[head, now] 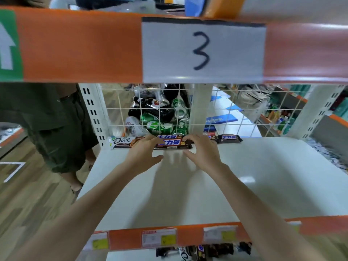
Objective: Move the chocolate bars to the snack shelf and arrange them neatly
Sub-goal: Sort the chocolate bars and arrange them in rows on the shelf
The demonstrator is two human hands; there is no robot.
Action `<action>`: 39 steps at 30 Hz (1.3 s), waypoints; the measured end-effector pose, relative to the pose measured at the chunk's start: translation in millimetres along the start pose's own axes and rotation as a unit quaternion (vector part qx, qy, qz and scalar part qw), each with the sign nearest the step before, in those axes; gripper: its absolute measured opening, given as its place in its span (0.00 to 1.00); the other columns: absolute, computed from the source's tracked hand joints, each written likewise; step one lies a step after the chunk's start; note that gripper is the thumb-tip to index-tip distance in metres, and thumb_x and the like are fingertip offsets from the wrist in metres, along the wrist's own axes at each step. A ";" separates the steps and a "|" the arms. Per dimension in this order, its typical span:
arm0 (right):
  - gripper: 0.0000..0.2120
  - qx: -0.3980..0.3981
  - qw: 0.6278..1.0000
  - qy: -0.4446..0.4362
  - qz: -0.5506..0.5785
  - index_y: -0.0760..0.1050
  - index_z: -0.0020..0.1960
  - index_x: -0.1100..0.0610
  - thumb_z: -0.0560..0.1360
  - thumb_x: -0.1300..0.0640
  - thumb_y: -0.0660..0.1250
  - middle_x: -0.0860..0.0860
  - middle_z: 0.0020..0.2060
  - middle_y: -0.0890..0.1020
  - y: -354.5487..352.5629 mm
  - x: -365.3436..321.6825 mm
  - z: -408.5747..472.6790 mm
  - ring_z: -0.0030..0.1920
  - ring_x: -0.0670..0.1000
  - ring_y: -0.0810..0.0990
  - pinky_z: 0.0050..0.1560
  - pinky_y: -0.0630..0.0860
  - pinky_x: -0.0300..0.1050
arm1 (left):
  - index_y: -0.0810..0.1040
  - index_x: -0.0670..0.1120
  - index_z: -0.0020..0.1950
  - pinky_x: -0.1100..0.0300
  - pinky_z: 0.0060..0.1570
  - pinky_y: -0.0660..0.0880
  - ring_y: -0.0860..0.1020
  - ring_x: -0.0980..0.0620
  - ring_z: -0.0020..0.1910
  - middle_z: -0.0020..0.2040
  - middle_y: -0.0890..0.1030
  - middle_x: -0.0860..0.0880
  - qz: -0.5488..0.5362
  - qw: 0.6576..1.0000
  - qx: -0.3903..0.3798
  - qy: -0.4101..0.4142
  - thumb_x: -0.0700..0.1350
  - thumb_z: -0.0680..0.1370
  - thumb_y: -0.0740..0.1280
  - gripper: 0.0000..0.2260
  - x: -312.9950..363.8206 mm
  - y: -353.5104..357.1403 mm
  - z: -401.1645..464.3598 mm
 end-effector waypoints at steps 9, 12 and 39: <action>0.21 -0.027 0.997 0.072 -0.019 0.66 0.67 0.45 0.76 0.50 0.64 0.47 0.62 0.73 -62.2 68.2 -67.8 0.64 0.50 0.69 0.61 0.63 0.50 | 0.72 0.50 0.65 0.52 0.58 0.72 0.74 0.50 0.60 0.63 0.73 0.50 -0.030 0.999 -0.025 0.010 0.52 0.74 0.69 0.21 98.7 30.4 -7.8; 0.19 -0.026 0.996 0.083 -0.017 0.67 0.66 0.46 0.76 0.51 0.63 0.47 0.59 0.74 -85.7 90.3 -90.3 0.63 0.49 0.70 0.60 0.63 0.49 | 0.72 0.49 0.65 0.54 0.59 0.72 0.74 0.52 0.60 0.63 0.74 0.51 -0.052 0.998 -0.020 0.028 0.51 0.74 0.68 0.20 140.7 43.5 -11.5; 0.16 -0.017 0.992 0.070 0.100 0.73 0.62 0.51 0.74 0.57 0.66 0.48 0.54 0.79 -121.2 141.5 -322.3 0.55 0.51 0.75 0.51 0.72 0.47 | 0.73 0.51 0.62 0.51 0.59 0.71 0.73 0.51 0.60 0.60 0.76 0.52 -0.051 0.995 -0.042 0.068 0.53 0.72 0.69 0.19 289.9 125.2 -175.8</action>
Point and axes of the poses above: each hand's wrist, its own z-axis towards the middle knuckle, its own y-axis out of the palm, x = y × z, the point moved 2 cm from there along z, towards the middle knuckle
